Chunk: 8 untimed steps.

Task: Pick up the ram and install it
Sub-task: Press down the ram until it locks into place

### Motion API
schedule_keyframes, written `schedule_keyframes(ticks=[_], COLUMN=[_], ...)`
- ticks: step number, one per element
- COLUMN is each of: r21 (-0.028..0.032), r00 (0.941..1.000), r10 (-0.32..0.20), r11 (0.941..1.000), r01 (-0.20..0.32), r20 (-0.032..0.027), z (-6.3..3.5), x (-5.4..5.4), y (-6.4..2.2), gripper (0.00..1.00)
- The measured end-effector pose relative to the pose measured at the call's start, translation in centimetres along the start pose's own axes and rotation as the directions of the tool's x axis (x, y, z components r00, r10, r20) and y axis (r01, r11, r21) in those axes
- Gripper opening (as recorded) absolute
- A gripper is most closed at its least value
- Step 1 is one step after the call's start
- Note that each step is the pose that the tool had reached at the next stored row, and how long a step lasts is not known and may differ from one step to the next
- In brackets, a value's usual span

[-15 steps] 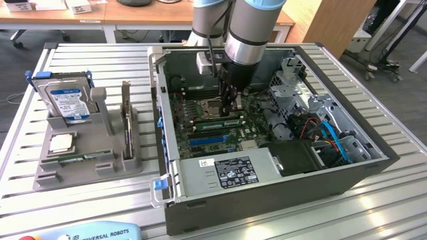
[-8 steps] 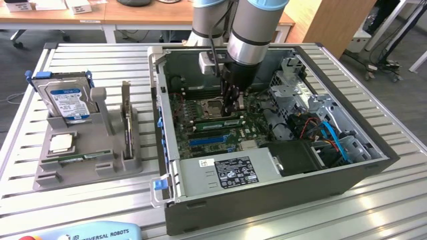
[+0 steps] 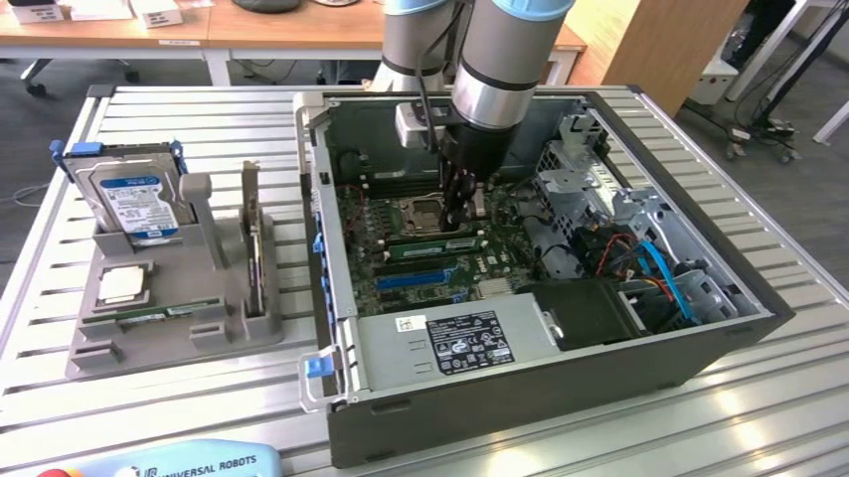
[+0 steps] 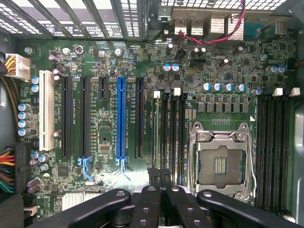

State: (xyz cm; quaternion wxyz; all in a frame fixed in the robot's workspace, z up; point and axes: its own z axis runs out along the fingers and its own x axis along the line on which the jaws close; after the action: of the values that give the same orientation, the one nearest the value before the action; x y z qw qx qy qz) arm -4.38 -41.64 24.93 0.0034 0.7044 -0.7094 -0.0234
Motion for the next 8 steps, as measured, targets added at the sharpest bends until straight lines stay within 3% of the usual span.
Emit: schedule_keyframes(ticks=[8], r21=[0.0003], r00=[0.9999], r10=[0.011], r11=[0.9999], r01=[-0.011], r20=[0.0005], z=[0.00], x=[0.00], y=[0.00], gripper=[0.10])
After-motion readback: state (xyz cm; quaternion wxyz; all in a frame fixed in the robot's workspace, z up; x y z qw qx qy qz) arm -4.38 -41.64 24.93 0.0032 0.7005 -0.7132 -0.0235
